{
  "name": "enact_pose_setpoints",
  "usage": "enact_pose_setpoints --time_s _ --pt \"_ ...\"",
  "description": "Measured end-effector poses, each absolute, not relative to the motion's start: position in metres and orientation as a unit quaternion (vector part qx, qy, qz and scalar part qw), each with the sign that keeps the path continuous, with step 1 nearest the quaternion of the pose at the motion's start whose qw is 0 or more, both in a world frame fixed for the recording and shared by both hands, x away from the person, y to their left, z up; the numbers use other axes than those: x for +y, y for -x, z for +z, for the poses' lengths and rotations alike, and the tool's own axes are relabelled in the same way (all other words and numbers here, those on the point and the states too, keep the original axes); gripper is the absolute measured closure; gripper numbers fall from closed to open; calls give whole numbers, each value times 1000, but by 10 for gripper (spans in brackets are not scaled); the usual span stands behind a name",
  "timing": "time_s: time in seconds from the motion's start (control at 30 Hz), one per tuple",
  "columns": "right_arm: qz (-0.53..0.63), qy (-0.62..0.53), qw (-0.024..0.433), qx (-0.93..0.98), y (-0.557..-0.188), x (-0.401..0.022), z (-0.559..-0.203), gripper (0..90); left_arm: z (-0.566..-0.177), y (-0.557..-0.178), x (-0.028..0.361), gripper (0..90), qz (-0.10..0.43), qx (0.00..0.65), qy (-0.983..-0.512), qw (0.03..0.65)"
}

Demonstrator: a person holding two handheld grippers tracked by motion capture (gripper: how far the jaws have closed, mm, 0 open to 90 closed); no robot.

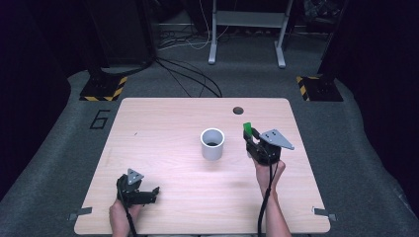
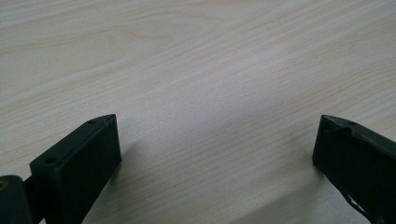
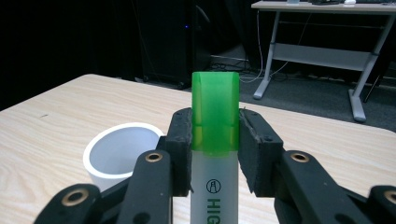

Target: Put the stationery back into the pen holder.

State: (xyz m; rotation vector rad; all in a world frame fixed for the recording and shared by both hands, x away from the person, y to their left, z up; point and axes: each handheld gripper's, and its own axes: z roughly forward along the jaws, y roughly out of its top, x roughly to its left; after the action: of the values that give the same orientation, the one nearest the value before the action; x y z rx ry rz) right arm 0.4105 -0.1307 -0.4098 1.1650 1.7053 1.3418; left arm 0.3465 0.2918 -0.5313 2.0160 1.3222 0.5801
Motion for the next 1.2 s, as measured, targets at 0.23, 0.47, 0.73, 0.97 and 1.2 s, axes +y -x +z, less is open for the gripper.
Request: enact_pose_setpoints --time_s 0.23,0.47,0.73,0.97,1.2 --pt "527 -442 329 647 -420 -124 -408 669 -532 -347 292 10 223 505 -767 327" --pt "533 -436 330 646 -427 -116 -403 669 -532 -347 292 10 224 505 -766 328" --pt "550 -427 333 636 -434 -105 -398 669 -532 -347 292 11 223 505 -767 327" --pt "555 -417 332 638 -440 -94 -395 669 -532 -347 292 12 223 506 -766 329" --pt "565 -404 332 639 -447 -85 -388 669 -532 -347 292 11 223 505 -766 329"
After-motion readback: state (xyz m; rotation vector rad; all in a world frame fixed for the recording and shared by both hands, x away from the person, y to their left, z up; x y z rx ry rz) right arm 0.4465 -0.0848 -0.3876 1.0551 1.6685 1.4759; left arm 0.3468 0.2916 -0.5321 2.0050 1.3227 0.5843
